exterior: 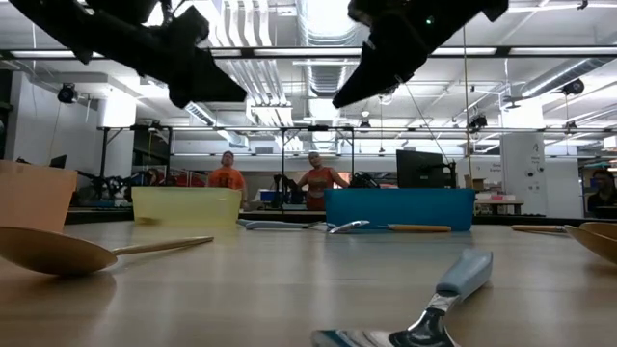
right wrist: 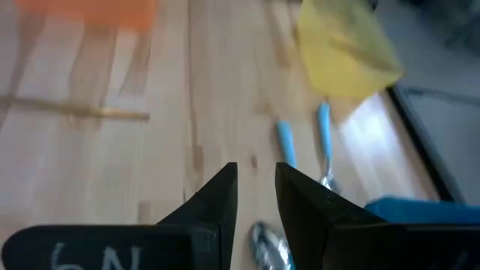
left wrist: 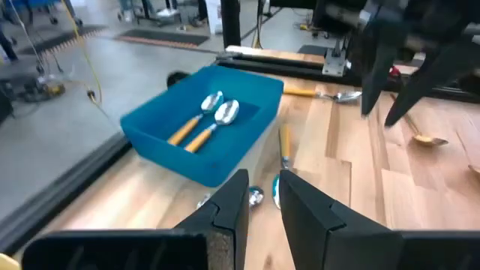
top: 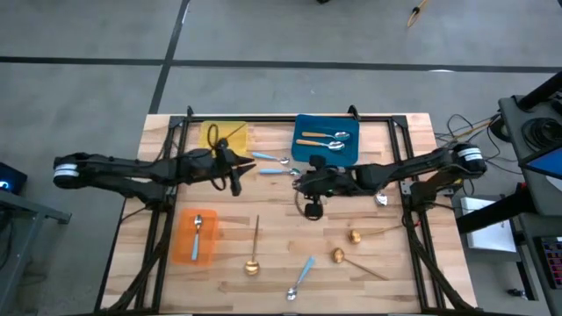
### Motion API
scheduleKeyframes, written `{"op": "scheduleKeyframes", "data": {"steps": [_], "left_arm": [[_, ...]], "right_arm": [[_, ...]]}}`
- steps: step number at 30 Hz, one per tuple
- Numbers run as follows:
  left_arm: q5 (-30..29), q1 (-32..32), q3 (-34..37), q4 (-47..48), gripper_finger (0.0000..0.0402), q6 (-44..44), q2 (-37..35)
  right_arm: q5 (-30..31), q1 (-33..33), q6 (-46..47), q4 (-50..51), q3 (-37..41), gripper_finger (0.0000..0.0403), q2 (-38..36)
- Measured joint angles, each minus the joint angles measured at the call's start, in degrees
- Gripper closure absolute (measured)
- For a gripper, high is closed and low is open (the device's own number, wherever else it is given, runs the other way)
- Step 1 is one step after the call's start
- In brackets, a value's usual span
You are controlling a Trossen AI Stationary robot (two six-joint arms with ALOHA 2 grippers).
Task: Sort silverware by color (type)
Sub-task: Put the blue spoon into the orange bin
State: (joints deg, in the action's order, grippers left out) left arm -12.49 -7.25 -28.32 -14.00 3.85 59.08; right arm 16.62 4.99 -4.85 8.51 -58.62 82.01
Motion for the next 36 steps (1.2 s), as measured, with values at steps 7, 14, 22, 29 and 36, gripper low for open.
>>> {"op": "scheduleKeyframes", "data": {"steps": [7, 14, 22, 29, 36], "left_arm": [[1.2, 0.5, -1.3, -8.6, 0.0343, 0.4, 11.9], [1.2, 0.5, -7.5, -8.6, 0.0343, -2.3, 23.2], [1.2, 0.5, -13.0, -6.0, 0.0343, -5.0, 34.0], [1.0, 0.5, -16.4, -5.4, 0.0343, -5.2, 40.7], [0.9, 0.1, -21.3, -0.4, 0.0343, -8.0, 43.7]], "right_arm": [[0.0, 0.0, -3.9, -11.7, 7.9, 0.0319, -7.2], [0.0, -0.1, -9.3, -13.6, 11.0, 0.0319, -13.3], [0.0, -0.2, -11.7, -13.5, 14.8, 0.0319, -17.4], [0.0, -0.3, -7.8, -14.1, 22.7, 0.0319, -17.7], [1.5, -1.0, -9.8, -17.9, 25.1, 0.0319, -20.3]]}}
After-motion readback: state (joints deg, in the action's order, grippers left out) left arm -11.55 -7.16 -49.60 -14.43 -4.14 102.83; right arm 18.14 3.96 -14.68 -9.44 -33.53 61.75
